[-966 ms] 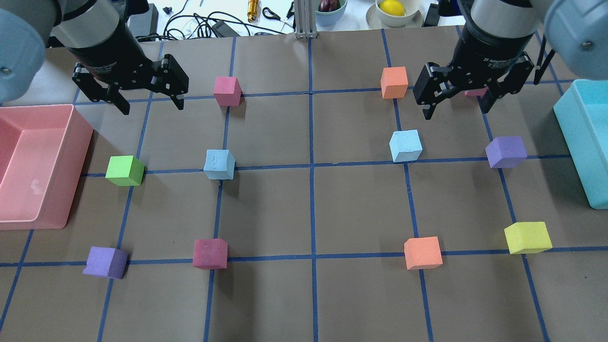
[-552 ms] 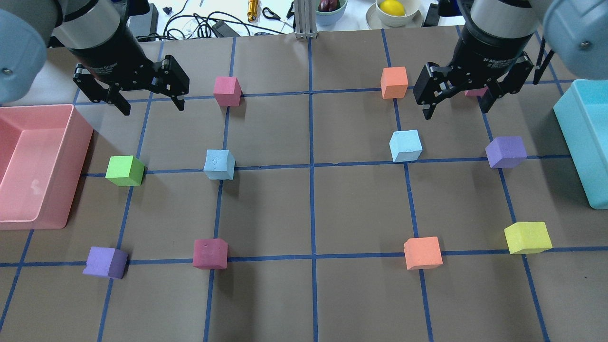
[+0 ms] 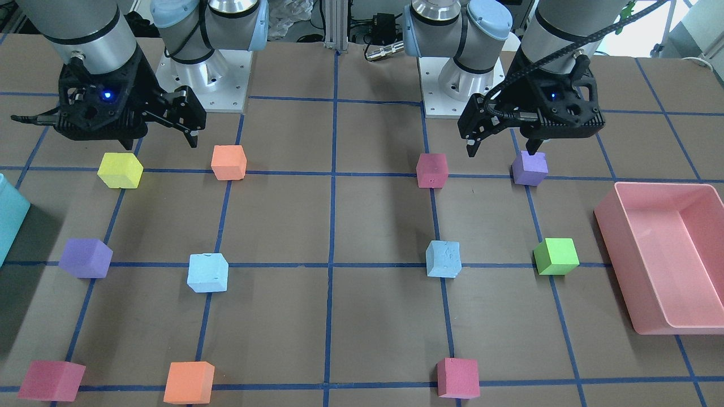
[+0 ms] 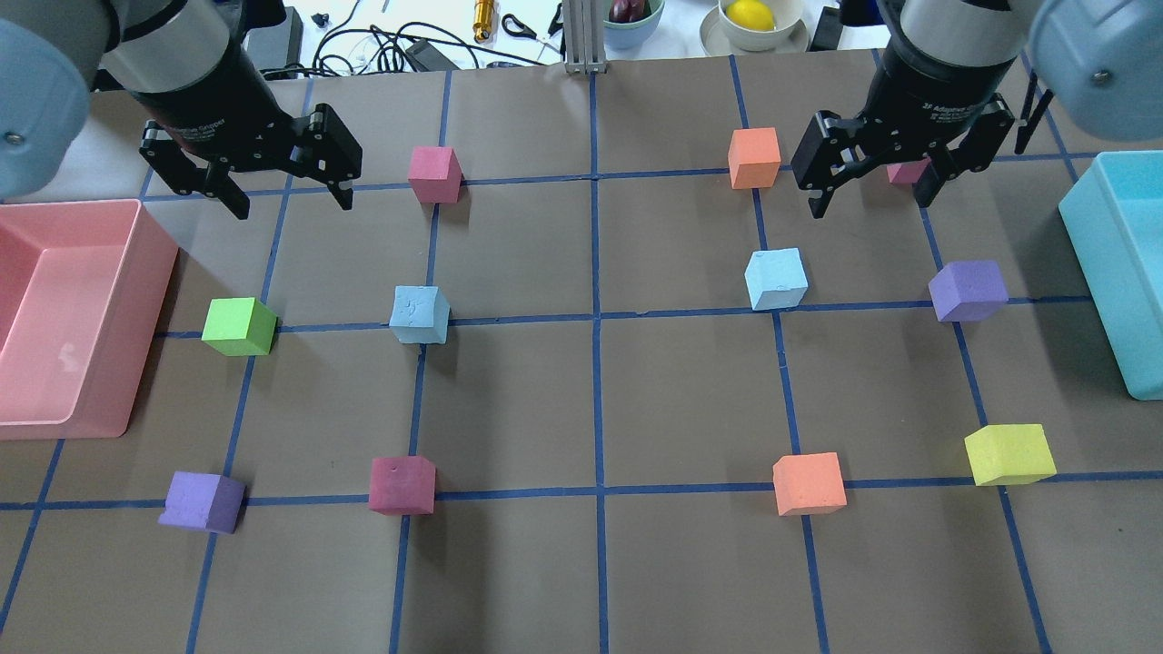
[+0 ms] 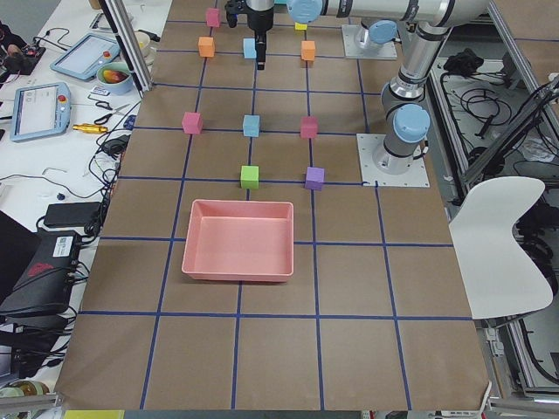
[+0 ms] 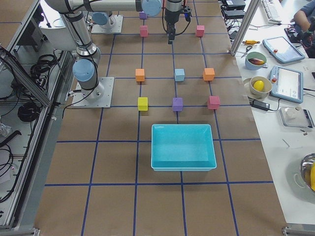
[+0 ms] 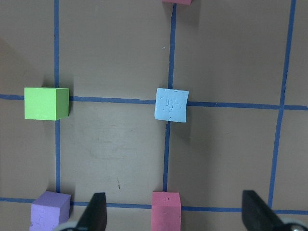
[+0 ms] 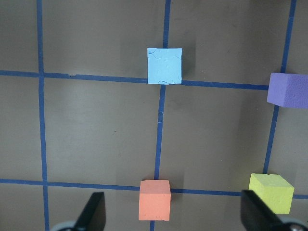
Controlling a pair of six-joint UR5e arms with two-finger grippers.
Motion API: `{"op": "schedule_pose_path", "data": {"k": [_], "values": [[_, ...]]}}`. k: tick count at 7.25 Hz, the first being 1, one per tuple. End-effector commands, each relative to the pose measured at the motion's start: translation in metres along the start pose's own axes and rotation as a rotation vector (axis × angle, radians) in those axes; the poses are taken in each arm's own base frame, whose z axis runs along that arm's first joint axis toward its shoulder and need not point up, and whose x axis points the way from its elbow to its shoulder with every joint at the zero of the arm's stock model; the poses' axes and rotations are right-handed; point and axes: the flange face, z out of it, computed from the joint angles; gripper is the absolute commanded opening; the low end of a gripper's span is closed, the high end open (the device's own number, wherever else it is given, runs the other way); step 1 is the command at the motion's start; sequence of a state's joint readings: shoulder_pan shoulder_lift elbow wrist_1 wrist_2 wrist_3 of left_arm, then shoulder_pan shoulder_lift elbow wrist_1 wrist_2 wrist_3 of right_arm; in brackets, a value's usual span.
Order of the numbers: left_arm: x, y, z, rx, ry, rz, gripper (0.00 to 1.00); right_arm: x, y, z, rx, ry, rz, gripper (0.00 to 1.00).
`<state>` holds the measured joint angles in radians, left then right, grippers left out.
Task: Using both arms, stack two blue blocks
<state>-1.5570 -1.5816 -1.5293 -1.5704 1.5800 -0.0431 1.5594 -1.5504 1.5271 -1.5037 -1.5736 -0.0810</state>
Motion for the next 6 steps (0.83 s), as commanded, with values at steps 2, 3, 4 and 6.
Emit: {"op": "schedule_pose_path", "data": {"k": [2, 3, 4, 6], "values": [[0.000, 0.000, 0.001, 0.000, 0.000, -0.003, 1.00, 0.001, -0.005, 0.045, -0.103, 0.000, -0.003, 1.00], [0.000, 0.000, 0.001, 0.000, 0.000, -0.001, 1.00, 0.000, -0.007, 0.065, -0.140, 0.002, 0.008, 1.00], [0.001, 0.000, 0.001, 0.000, 0.000, -0.001, 1.00, 0.001, -0.008, 0.078, -0.157, 0.012, 0.006, 1.00], [0.000, 0.000, 0.001, 0.000, 0.000, 0.000, 1.00, 0.006, -0.045, 0.102, -0.051, 0.043, 0.008, 1.00]]}}
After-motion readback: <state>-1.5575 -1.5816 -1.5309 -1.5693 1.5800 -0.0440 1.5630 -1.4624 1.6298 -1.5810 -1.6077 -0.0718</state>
